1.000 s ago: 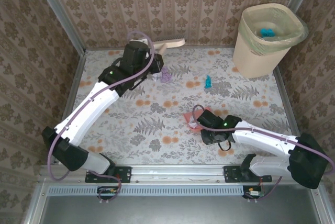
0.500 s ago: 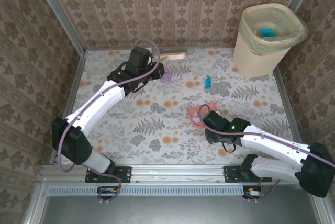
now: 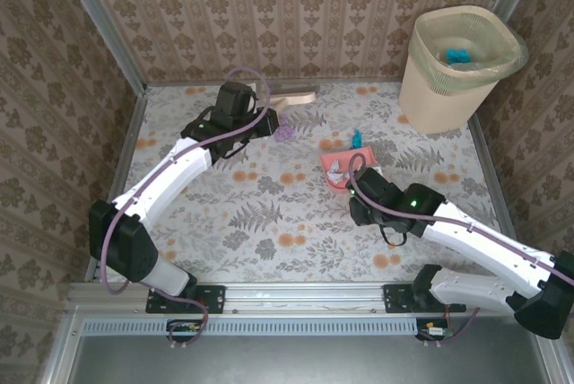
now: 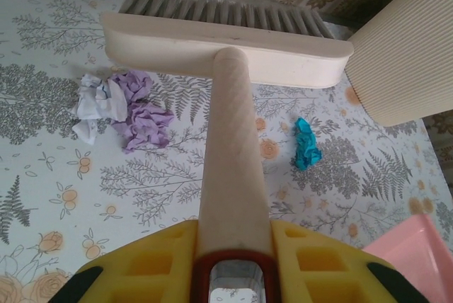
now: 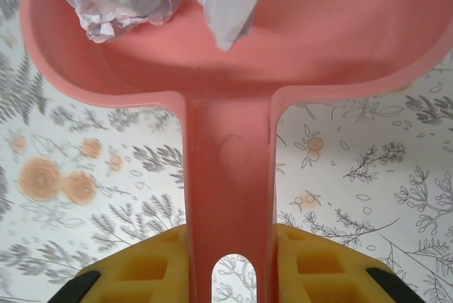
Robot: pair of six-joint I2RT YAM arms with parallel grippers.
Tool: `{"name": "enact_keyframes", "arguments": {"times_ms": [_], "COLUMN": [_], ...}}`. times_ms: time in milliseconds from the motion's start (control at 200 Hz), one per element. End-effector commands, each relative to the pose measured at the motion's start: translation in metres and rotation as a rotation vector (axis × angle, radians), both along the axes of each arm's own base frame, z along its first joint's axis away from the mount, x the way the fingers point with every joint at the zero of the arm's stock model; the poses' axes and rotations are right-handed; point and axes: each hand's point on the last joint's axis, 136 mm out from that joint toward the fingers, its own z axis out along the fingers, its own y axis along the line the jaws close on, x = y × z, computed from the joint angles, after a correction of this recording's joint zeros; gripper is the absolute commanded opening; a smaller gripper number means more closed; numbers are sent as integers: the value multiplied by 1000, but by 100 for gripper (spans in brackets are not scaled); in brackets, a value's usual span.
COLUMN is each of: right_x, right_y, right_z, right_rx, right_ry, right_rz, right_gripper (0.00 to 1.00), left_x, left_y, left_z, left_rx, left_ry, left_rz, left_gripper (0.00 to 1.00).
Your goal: Sweep away the paper scraps from the table
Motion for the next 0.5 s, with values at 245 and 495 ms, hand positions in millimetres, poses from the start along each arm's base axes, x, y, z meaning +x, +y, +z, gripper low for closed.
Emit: {"name": "enact_keyframes", "arguments": {"times_ms": [245,495], "right_x": [20,70], "right_y": [-7,-4], "right_z": [70,123], "right_rx": [-101,9], "right_ry": [-54,-88], "right_rz": [-55,-101], "right_gripper": [0,0], "left_x": [3,4], "left_y": [10,13], "left_z": [21,19], "left_rx": [-46,-48], "left_ry": [-68,-63], "left_rz": [-1,4], "left_gripper": [0,0]}}
